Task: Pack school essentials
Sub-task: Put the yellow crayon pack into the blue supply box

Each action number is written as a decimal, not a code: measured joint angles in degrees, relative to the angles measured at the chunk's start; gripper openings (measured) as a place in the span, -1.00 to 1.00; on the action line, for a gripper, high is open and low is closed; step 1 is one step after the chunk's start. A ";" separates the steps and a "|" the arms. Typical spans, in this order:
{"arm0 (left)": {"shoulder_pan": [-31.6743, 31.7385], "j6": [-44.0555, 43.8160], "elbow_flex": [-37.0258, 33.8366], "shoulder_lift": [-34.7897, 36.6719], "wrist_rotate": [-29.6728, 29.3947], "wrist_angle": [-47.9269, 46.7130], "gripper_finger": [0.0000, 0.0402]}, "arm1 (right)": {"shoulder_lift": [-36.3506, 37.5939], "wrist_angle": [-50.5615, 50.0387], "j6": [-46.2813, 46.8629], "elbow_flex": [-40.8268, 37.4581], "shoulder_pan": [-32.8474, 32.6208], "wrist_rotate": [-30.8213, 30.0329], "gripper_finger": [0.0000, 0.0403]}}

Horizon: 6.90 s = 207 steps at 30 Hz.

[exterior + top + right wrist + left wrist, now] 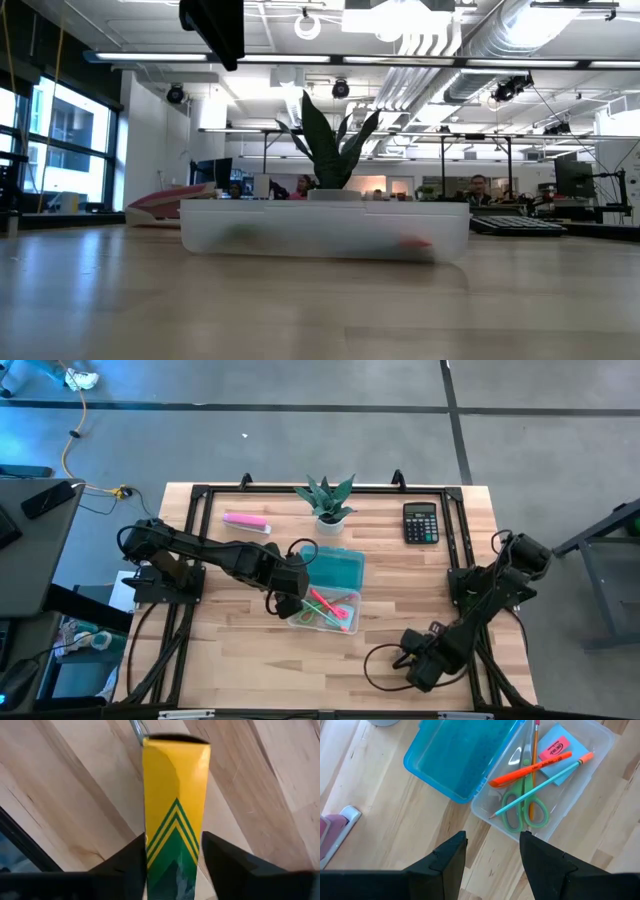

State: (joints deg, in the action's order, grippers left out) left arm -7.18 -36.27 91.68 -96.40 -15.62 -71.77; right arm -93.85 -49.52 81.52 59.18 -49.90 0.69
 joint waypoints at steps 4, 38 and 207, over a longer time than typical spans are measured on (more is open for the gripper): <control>0.05 0.01 0.00 0.00 0.66 0.01 -0.14 | -0.05 -0.02 0.98 0.00 -0.41 -0.95 -0.43; 17.84 13.94 0.00 -0.02 34.72 11.08 -0.14 | 7.90 4.90 -13.63 3.40 5.52 -16.39 -0.79; 34.34 -35.14 -0.02 -1.64 70.72 80.13 -0.64 | 18.98 -4.86 -67.57 43.12 21.48 -60.87 0.04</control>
State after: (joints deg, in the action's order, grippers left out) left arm 27.16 -71.41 91.66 -98.04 55.11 8.36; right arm -74.87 -54.38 13.94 102.30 -28.41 -60.19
